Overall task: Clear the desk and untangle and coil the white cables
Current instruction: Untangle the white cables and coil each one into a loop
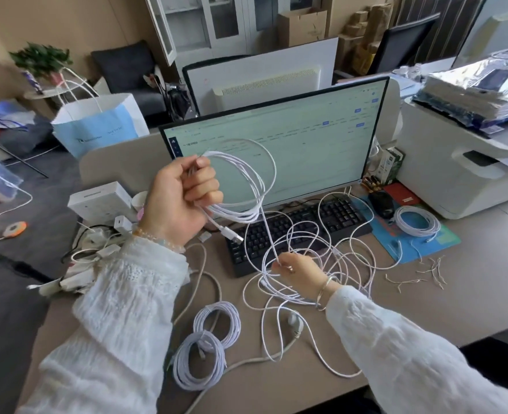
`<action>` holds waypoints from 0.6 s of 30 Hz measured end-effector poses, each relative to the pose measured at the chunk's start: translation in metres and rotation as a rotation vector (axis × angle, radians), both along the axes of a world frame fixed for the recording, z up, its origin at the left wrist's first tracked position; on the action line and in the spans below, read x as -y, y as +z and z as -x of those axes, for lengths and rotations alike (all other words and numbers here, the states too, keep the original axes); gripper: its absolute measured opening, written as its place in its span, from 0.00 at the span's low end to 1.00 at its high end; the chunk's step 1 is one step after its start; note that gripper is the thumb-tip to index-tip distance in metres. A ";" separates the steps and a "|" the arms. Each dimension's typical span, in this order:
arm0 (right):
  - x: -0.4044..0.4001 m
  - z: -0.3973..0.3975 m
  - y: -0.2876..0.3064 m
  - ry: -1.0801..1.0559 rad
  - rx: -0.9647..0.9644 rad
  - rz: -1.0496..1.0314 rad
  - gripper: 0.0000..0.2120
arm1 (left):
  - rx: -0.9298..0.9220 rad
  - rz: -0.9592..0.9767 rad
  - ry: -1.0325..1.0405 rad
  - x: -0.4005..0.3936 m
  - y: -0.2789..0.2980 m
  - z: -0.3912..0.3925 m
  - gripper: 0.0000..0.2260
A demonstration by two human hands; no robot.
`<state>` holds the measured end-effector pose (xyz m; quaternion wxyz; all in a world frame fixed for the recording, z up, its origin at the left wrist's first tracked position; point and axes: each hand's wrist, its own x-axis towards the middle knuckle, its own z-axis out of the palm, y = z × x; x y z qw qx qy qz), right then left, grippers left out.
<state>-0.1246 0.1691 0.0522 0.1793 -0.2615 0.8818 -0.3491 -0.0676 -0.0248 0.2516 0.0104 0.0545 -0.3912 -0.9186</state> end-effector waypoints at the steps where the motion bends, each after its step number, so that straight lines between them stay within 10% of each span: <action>1: 0.001 0.003 -0.009 -0.001 -0.026 -0.083 0.10 | -0.015 0.016 0.010 0.008 0.005 -0.007 0.08; 8: -0.036 0.035 -0.018 -0.162 -0.025 -0.183 0.10 | 0.027 0.102 0.059 0.042 0.003 -0.038 0.10; 18: -0.044 0.023 0.119 -0.142 0.051 0.664 0.10 | 0.250 0.236 -0.014 -0.017 -0.040 -0.014 0.10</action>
